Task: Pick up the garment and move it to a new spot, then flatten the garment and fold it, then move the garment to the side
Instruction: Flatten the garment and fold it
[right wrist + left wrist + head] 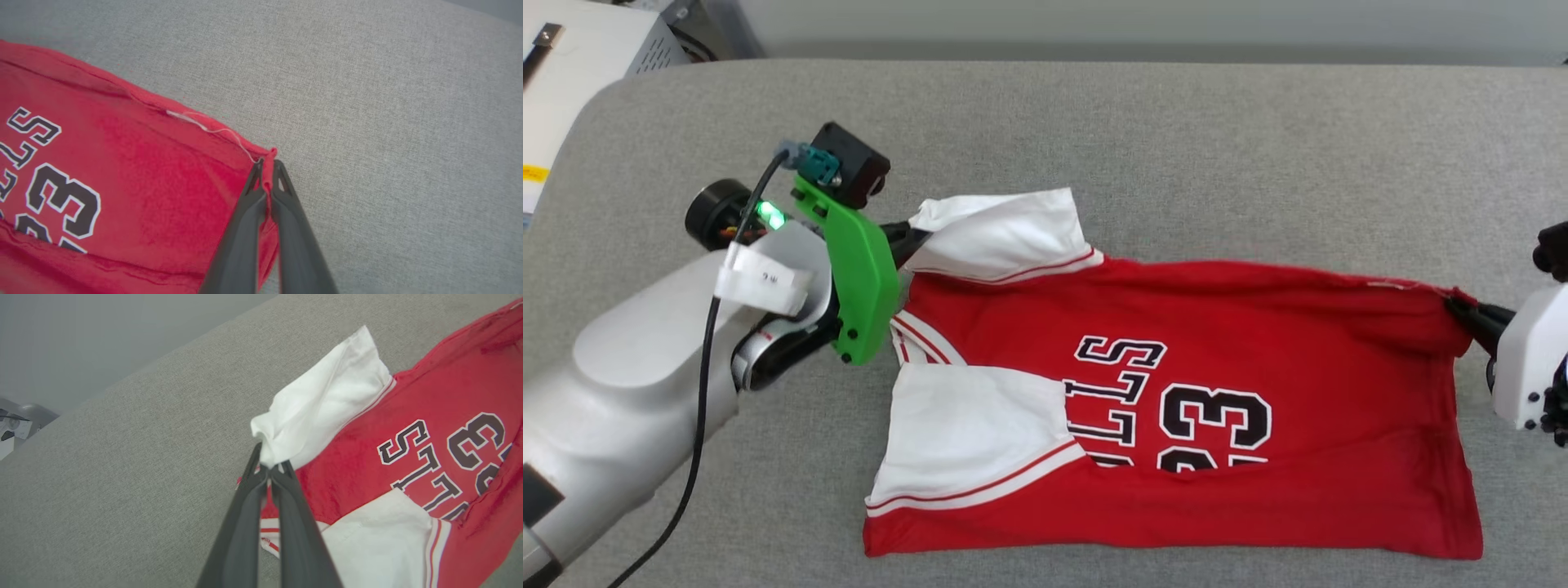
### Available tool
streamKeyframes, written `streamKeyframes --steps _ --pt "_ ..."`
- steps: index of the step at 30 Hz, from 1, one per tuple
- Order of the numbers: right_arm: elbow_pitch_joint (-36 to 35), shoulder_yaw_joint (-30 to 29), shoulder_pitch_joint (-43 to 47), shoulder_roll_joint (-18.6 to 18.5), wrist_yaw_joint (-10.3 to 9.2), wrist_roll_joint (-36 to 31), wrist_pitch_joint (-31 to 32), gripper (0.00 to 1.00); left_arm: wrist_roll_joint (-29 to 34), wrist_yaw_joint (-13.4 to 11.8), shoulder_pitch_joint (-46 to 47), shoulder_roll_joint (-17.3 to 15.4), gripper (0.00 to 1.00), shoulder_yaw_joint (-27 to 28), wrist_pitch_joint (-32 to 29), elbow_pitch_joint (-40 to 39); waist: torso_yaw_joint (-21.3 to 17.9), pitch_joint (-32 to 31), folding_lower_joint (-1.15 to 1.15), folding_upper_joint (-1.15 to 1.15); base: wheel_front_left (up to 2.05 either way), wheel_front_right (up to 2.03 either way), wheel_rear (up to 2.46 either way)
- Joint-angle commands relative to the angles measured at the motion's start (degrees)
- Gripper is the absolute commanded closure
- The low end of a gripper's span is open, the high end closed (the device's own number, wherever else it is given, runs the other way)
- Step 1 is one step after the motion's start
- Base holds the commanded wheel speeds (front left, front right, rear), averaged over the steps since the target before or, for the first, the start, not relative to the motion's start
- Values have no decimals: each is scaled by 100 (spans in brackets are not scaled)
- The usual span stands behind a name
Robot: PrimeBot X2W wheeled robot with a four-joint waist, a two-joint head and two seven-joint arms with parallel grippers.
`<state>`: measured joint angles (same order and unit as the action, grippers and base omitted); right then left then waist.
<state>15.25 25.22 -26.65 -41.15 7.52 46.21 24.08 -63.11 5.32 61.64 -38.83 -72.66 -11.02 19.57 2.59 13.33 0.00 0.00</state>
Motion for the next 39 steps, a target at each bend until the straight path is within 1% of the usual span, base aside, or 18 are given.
streamKeyframes --steps 1,9,13,17,27,33,34,35,36,39 --pt "-41 -26 191 -13 -3 67 -75 100 -43 -85 -223 -97 100 -8 74 -95 -4 -265 0 0 0 0 0" --pt "-249 -118 991 -35 -3 203 -290 100 -251 -471 -1199 -450 100 -28 230 -763 -5 -583 0 0 0 0 0" --pt "-325 -174 1374 -29 -3 279 -300 100 -295 -674 -1665 -638 100 -40 243 -1063 -9 -683 0 0 0 0 0" --pt "-354 -210 1682 30 -3 322 -299 100 -348 -844 -2124 -738 100 -49 235 -1301 -5 -719 0 0 0 0 0" --pt "-278 -290 2223 157 -3 327 -247 100 -394 -1096 -2836 -740 100 -58 294 -1460 60 -601 0 0 0 0 0" --pt "-36 -256 2310 299 -3 219 -282 100 -401 -1104 -2948 -590 100 -59 376 -1283 86 -504 0 0 0 0 0" --pt "22 -271 2306 368 -3 245 -306 78 -396 -1105 -2956 -545 100 -59 406 -1217 88 -498 0 0 0 0 0" --pt "51 -287 2298 402 -3 254 -335 59 -391 -1106 -2957 -520 69 -57 427 -1177 88 -502 0 0 0 0 0" --pt "75 -303 2287 424 -3 235 -369 0 -354 -1128 -2959 -495 0 -34 520 -1137 85 -518 0 0 0 0 0" --pt "29 -350 2294 427 -3 173 -478 0 -327 -1167 -3015 -450 0 19 732 -1071 69 -617 0 0 0 0 0"
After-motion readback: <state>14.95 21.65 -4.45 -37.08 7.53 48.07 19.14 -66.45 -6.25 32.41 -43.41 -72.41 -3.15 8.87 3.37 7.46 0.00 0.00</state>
